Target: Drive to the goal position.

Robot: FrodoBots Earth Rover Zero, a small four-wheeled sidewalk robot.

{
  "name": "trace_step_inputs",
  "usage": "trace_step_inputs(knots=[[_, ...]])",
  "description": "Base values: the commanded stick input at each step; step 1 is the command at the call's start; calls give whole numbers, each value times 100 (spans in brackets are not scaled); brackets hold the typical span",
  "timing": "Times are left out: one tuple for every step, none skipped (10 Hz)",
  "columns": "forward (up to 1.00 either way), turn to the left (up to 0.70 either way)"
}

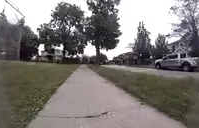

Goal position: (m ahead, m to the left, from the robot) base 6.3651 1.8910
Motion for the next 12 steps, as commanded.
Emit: trace_step_inputs(knots=[[70,0],[70,0],[70,0],[70,0],[70,0],[70,0],[70,0],[70,16],[70,32],[70,26],[70,19],[70,13]])
